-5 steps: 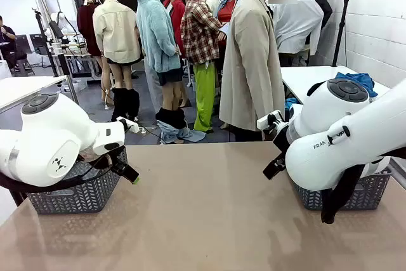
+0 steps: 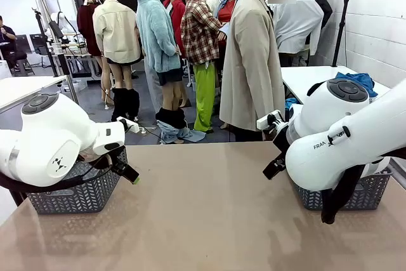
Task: Sort the tops and bottoms.
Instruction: Lift clothes from the center of the table with your left hand.
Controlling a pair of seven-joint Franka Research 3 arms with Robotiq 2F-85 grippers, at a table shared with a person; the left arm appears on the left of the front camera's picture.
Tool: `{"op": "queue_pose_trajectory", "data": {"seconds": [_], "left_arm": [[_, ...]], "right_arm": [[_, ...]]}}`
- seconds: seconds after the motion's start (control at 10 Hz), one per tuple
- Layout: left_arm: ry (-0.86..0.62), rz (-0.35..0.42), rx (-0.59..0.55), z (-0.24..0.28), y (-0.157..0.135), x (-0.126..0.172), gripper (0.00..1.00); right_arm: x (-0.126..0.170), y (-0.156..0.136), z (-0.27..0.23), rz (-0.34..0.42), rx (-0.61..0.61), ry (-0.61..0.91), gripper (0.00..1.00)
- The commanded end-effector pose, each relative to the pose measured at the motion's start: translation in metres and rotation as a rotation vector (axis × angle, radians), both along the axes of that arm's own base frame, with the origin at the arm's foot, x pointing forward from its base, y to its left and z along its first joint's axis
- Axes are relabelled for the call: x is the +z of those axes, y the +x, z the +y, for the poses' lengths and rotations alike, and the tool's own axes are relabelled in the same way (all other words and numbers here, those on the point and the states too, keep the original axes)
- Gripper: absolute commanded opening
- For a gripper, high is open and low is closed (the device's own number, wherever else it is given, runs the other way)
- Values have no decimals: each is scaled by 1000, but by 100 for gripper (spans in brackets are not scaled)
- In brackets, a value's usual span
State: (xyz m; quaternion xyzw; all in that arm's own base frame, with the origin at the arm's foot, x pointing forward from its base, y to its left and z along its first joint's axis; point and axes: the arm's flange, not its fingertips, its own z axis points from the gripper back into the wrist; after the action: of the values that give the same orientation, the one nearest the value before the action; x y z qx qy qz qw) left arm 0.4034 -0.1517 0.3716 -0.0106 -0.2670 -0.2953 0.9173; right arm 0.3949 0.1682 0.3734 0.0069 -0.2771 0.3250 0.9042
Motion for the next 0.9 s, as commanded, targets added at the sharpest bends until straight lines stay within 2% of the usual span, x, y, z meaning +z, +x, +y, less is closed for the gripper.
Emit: {"op": "queue_pose_trajectory", "data": {"seconds": [0.0,0.6,0.8], "left_arm": [[0,0,1,0,0,0,100],[0,0,0,0,0,0,100],[33,-118,-63,-14,1,25,100]], "right_arm": [[0,0,0,1,-3,2,100],[0,0,0,0,0,0,100],[24,2,10,-87,42,25,100]]}}
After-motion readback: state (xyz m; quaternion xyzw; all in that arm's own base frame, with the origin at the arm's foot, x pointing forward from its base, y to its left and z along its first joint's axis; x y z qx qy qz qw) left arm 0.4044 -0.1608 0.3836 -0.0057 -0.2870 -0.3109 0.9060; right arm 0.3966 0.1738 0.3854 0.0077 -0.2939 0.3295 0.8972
